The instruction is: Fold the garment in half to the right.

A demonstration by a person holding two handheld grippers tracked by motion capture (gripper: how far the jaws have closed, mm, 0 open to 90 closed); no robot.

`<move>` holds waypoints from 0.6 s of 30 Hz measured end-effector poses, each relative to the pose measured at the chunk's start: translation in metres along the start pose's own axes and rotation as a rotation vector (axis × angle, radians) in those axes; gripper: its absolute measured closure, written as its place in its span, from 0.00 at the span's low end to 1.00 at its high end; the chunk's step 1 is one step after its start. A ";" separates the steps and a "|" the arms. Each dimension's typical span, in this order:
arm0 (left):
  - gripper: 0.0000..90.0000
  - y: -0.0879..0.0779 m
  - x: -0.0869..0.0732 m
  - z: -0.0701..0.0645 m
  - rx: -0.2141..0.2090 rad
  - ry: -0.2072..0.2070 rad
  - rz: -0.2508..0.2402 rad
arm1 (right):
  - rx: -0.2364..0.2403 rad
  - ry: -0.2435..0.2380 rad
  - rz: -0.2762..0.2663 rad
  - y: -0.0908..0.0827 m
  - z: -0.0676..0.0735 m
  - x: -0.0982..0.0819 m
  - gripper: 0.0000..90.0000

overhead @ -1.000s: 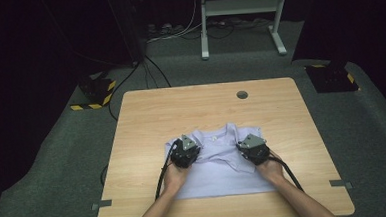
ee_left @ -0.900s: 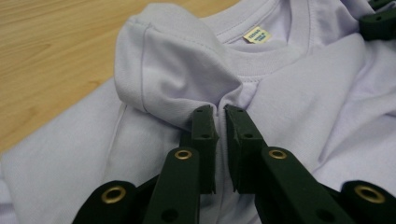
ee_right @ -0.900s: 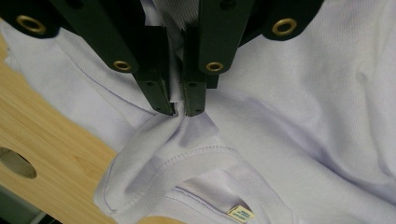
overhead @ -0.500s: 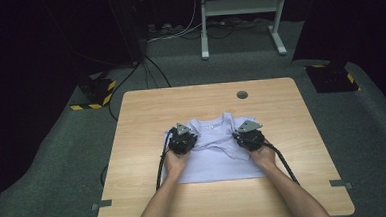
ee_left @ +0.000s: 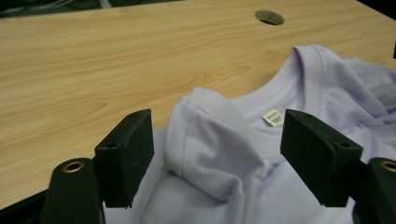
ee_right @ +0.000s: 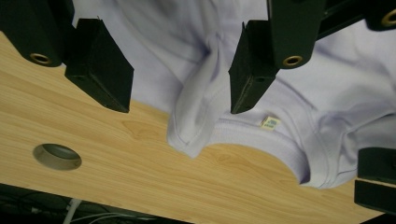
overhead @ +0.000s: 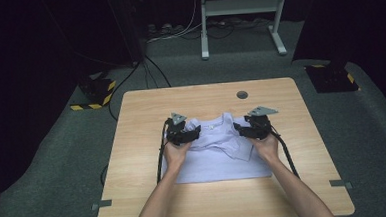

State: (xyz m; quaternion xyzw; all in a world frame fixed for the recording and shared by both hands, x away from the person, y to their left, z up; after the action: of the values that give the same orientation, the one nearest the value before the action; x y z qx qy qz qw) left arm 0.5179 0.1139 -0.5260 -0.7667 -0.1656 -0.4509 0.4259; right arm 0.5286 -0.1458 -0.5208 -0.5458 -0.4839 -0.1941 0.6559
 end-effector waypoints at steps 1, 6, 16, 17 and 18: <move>0.27 0.003 0.001 0.002 0.006 -0.010 0.004 | -0.001 -0.003 0.009 0.005 0.002 0.003 0.44; 0.31 0.022 0.002 0.009 0.053 -0.041 0.054 | 0.005 -0.005 0.049 0.028 0.015 0.014 0.48; 0.73 0.022 0.006 0.009 0.054 -0.003 0.057 | -0.026 0.014 0.088 0.042 0.012 0.018 0.88; 0.78 0.020 0.006 0.008 0.050 0.007 0.052 | -0.024 0.006 0.083 0.040 0.012 0.019 0.91; 0.82 0.017 0.007 0.007 0.042 0.016 0.045 | -0.021 -0.001 0.077 0.037 0.012 0.020 0.94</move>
State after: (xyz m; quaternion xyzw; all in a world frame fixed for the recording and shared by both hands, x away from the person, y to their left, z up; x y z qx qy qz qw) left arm 0.5365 0.1085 -0.5306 -0.7575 -0.1541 -0.4438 0.4532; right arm 0.5618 -0.1173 -0.5248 -0.5711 -0.4607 -0.1734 0.6570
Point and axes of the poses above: each handheld gripper's, and its own axes: y roughly forward along the jaws, x roughly out of its top, z roughly to its left, the point moved 4 cm from there along y, roughly forward along the jaws, and after that the axes turned 12 degrees about -x, right-handed, at the moved point
